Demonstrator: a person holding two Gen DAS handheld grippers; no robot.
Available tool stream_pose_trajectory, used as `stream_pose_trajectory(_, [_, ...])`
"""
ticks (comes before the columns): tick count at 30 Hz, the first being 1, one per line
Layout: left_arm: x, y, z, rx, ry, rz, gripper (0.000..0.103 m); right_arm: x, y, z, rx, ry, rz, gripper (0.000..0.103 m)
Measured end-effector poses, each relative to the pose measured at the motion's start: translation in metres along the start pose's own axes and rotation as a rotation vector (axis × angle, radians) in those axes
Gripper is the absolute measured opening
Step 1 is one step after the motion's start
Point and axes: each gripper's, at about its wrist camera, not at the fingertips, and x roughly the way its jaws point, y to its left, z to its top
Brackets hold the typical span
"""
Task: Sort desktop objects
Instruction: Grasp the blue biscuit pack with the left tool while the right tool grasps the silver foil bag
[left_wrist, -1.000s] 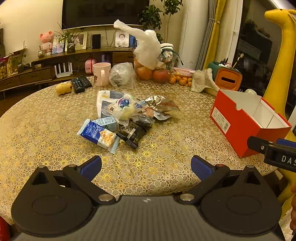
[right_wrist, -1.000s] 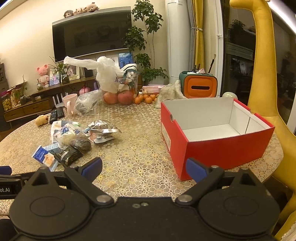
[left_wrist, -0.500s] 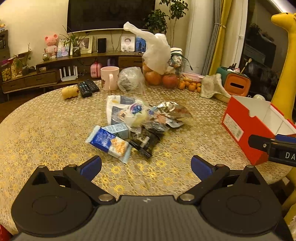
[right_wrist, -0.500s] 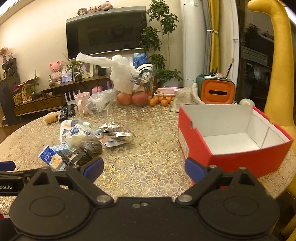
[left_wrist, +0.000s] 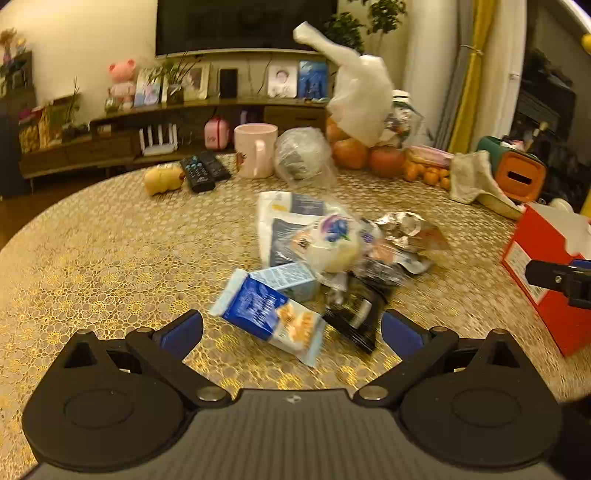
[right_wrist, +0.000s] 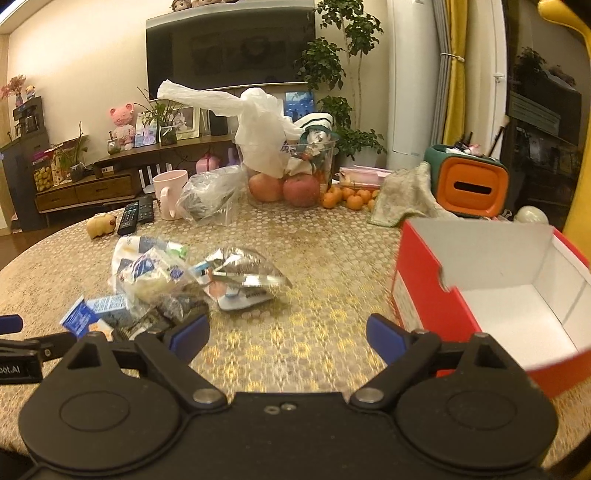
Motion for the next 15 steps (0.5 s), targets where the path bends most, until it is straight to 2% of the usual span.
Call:
stream_pose_trajectory(5, [0.028, 0.019, 0.02, -0.076, 0.095, -0.01, 0.103, 0.029, 0.0, 0.024, -0.028, 0.017, 0.015, 0.092])
stream_pose_trajectory(8, [0.04, 0.026, 0.027, -0.108, 0.126, -0.007, 0.103, 0.047, 0.001, 0.042, -0.045, 0.023, 0.02, 0.092])
stream_pose_trajectory(15, [0.062, 0.03, 0.021, -0.166, 0.178, 0.008, 0.103, 0.088, 0.009, 0.064, -0.071, 0.07, 0.103, 0.091])
